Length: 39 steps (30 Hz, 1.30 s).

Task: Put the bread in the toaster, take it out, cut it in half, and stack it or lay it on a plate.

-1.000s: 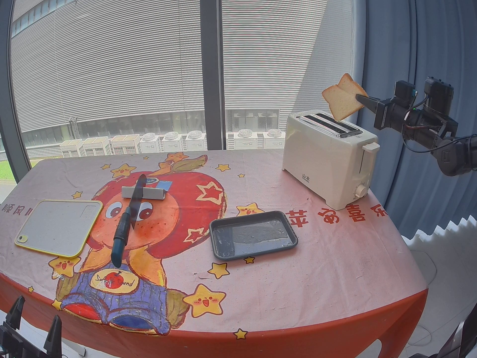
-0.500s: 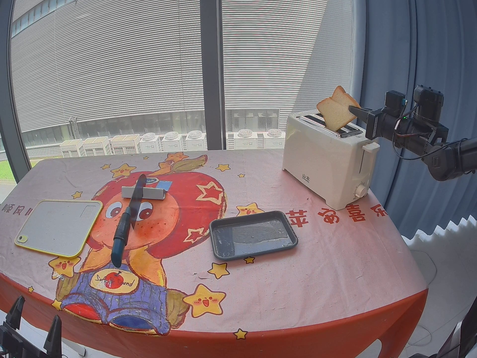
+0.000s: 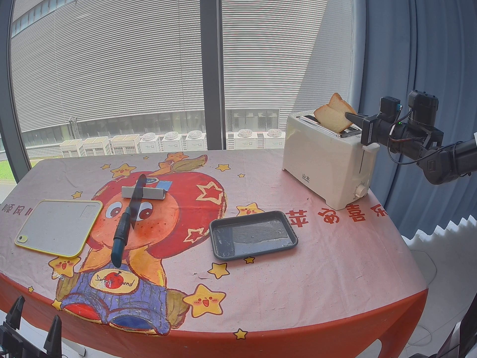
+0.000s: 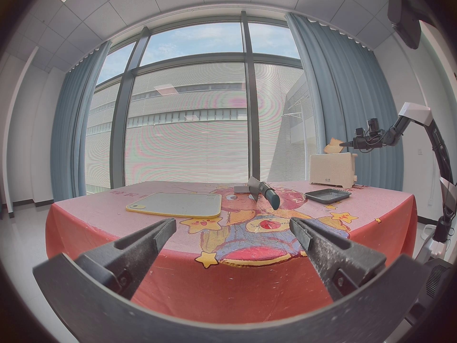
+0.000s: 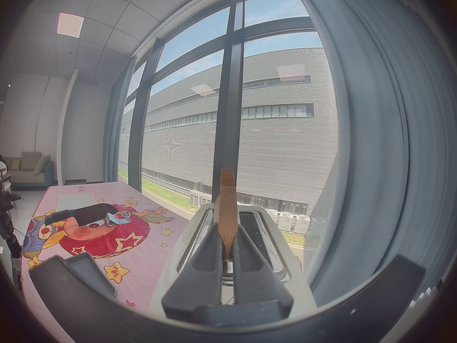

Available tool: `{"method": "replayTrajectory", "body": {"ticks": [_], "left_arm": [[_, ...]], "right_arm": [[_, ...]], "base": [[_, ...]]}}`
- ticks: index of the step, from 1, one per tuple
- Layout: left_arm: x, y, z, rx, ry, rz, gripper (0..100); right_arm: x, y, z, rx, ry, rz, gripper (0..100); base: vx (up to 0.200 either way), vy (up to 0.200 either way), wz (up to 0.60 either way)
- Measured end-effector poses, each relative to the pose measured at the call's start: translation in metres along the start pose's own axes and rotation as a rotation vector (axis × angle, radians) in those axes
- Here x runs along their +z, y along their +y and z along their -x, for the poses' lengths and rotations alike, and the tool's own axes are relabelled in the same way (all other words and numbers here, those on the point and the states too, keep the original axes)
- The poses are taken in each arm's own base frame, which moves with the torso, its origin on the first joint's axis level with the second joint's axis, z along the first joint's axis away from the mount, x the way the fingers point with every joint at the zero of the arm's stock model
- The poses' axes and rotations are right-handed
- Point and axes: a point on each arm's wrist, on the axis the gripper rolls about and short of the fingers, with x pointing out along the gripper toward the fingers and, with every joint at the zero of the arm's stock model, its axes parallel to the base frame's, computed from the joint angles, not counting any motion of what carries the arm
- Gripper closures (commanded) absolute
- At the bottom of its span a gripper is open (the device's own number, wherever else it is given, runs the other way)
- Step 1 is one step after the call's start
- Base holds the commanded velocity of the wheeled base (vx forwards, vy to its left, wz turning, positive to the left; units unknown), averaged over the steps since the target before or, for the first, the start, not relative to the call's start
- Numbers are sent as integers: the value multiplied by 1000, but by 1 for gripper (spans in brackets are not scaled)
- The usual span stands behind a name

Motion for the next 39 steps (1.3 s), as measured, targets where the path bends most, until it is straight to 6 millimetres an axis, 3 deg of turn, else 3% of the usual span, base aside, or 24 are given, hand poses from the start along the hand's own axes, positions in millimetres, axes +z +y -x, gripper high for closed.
{"method": "replayTrajectory", "body": {"ticks": [37,38,39], "left_arm": [[0,0,0,0,0,0,0],[0,0,0,0,0,0,0],[0,0,0,0,0,0,0]], "right_arm": [[-13,12,-6,18,34,-3,100],[-13,12,-6,19,36,-1,0],[-14,12,-6,20,38,0,0]], "base": [[0,0,0],[0,0,0],[0,0,0]]}}
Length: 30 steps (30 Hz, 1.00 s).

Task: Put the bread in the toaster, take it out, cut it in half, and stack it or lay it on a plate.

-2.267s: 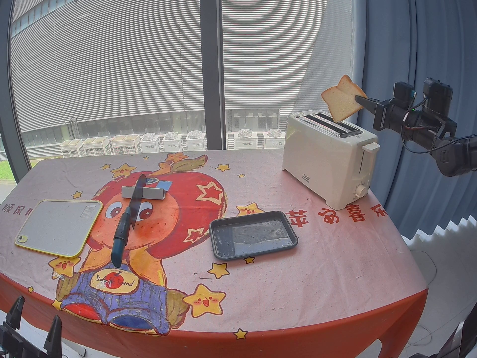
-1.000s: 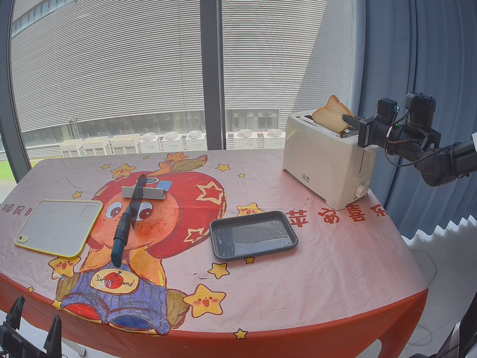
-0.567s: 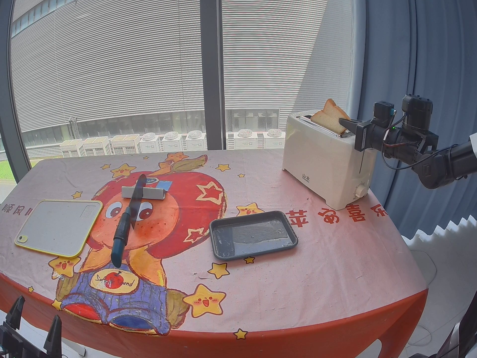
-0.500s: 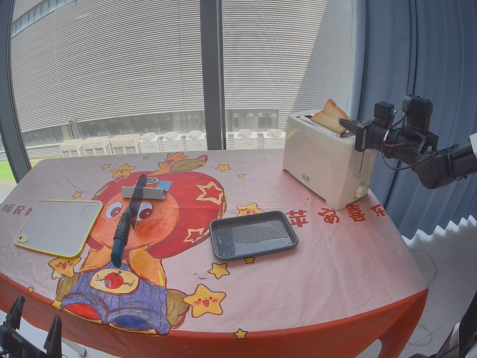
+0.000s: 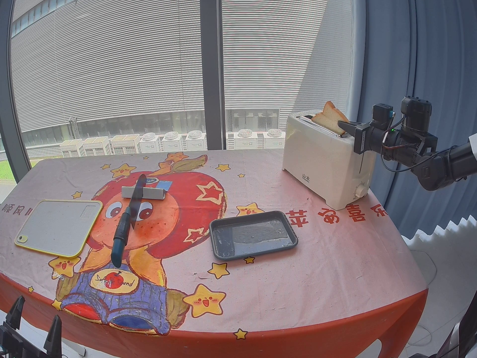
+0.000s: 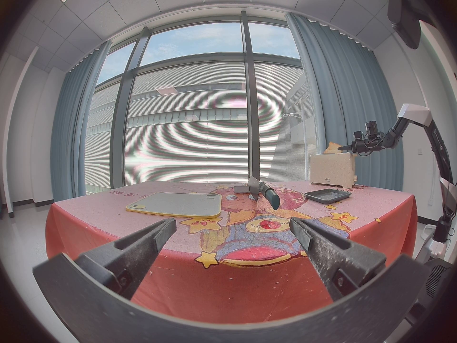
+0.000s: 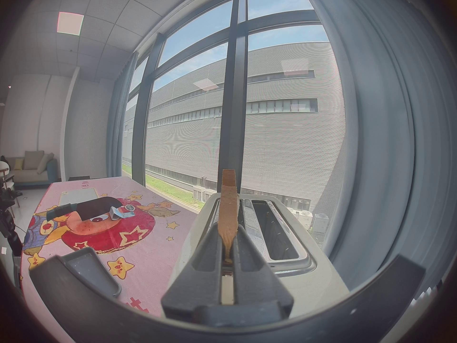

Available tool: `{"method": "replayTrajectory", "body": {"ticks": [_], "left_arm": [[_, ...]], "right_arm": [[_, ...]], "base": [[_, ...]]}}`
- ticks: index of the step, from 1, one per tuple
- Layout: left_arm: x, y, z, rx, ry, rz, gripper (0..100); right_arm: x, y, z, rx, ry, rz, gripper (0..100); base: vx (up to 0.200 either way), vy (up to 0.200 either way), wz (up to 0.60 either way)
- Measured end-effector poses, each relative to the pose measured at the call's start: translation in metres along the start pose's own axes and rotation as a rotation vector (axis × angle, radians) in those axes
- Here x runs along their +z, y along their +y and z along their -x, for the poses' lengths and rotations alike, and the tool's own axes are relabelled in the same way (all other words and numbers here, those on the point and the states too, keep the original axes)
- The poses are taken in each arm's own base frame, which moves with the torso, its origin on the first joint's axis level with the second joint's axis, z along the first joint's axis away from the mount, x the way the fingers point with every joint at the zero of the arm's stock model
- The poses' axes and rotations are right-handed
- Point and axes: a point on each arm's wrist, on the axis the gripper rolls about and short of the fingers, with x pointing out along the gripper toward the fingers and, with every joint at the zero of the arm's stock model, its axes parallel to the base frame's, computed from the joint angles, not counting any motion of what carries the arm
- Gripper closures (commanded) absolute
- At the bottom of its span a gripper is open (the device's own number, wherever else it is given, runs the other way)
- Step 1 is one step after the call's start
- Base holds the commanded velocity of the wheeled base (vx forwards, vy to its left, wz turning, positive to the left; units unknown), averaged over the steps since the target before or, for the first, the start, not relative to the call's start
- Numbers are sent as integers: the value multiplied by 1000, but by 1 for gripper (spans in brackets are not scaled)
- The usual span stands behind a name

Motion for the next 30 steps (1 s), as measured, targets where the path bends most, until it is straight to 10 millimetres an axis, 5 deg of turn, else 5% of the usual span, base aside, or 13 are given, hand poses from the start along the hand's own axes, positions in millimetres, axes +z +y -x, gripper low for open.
{"method": "replayTrajectory", "body": {"ticks": [30], "left_arm": [[0,0,0,0,0,0,0]], "right_arm": [[9,5,14,-8,-33,-1,0]], "base": [[0,0,0]]}}
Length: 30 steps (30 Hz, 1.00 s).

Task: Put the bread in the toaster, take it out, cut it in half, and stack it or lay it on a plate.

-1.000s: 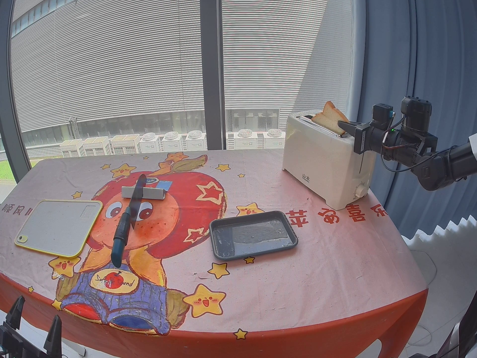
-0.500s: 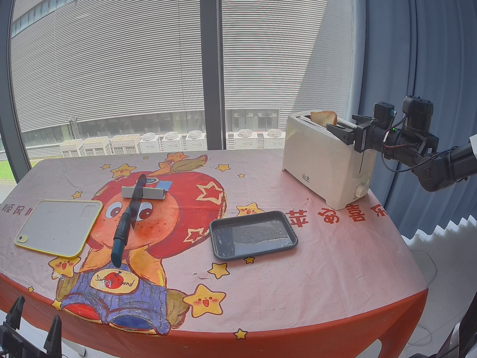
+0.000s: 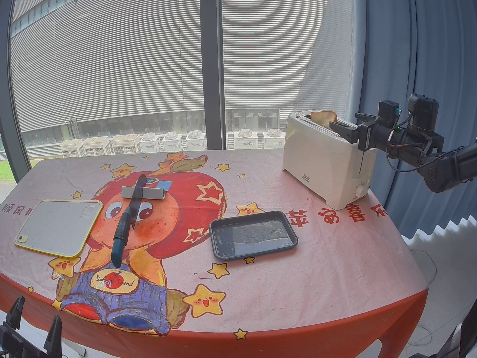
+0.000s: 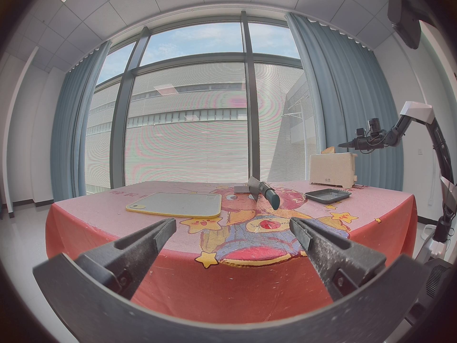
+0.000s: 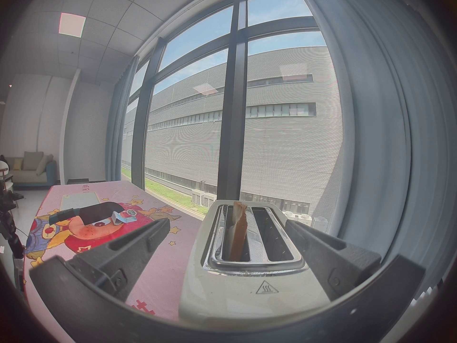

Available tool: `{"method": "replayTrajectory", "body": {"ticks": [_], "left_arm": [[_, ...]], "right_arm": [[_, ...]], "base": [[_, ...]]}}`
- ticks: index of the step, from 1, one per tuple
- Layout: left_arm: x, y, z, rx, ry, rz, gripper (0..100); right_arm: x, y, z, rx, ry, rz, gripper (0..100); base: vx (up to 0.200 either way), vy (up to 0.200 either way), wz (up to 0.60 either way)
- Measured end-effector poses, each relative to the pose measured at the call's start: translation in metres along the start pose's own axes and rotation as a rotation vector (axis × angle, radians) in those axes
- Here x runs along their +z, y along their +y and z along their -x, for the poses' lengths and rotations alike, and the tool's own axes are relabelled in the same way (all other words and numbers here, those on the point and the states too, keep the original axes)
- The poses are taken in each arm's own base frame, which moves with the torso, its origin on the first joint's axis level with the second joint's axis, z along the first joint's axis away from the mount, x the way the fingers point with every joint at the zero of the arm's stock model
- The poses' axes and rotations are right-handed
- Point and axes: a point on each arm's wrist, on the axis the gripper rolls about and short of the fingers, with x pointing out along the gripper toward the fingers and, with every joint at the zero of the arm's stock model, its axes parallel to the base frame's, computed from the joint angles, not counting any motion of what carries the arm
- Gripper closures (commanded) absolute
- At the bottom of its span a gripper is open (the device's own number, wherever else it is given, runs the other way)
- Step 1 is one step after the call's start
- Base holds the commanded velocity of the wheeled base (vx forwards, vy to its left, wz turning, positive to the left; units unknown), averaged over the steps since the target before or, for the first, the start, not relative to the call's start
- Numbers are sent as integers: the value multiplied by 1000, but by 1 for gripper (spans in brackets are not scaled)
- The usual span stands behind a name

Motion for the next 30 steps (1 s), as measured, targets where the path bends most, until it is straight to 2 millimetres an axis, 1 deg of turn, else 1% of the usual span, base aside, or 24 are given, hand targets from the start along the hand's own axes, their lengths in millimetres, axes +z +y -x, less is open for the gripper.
{"method": "replayTrajectory", "body": {"ticks": [8,16,24,30], "left_arm": [[0,0,0,0,0,0,0],[0,0,0,0,0,0,0],[0,0,0,0,0,0,0],[0,0,0,0,0,0,0]], "right_arm": [[4,8,25,-33,13,8,0],[11,17,54,-55,-31,29,0],[7,30,85,-48,-12,17,0],[10,35,98,-57,-79,35,0]], "base": [[0,0,0],[0,0,0],[0,0,0],[0,0,0]]}}
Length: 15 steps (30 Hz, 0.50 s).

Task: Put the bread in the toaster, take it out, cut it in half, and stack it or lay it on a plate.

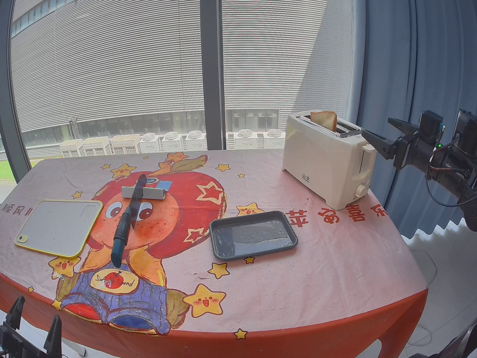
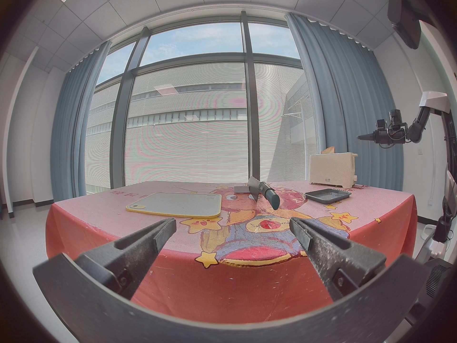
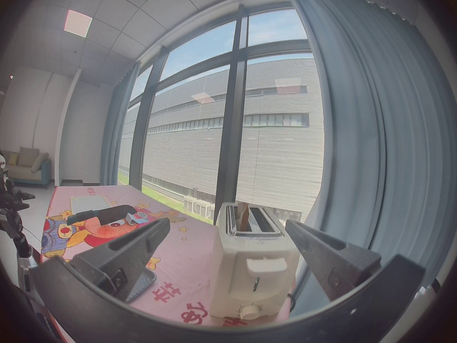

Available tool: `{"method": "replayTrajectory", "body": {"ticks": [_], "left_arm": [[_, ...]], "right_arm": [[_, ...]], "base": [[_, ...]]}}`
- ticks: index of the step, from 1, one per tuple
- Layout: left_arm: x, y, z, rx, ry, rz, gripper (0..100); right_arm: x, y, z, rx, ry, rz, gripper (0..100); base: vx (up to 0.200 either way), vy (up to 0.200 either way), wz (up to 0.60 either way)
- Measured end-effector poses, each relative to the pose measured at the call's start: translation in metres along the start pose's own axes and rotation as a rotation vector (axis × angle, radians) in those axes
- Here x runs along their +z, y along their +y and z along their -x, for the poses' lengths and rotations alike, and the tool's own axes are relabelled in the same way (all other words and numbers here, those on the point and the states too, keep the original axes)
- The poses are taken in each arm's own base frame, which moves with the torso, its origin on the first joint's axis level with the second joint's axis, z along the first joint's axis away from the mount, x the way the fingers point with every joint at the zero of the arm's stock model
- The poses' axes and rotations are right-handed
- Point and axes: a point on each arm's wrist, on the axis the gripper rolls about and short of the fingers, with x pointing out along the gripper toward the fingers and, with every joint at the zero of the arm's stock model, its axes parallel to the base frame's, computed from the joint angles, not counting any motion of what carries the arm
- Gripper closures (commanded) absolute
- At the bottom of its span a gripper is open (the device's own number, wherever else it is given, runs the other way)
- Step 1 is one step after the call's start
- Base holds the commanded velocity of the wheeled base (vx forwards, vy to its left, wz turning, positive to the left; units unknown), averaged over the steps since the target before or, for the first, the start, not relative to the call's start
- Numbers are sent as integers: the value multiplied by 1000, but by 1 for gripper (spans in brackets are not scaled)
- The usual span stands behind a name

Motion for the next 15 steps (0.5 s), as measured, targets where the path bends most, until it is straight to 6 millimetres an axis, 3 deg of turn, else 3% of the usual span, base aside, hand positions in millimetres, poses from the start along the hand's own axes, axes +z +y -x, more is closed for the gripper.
{"method": "replayTrajectory", "body": {"ticks": [1,2,15], "left_arm": [[0,0,0,0,0,0,0],[0,0,0,0,0,0,0],[0,0,0,-1,0,0,0]], "right_arm": [[1,0,1,-2,-18,6,0],[0,0,4,-5,-29,9,100],[-22,10,30,1,-16,-35,100]], "base": [[0,0,0],[0,0,0],[0,0,0]]}}
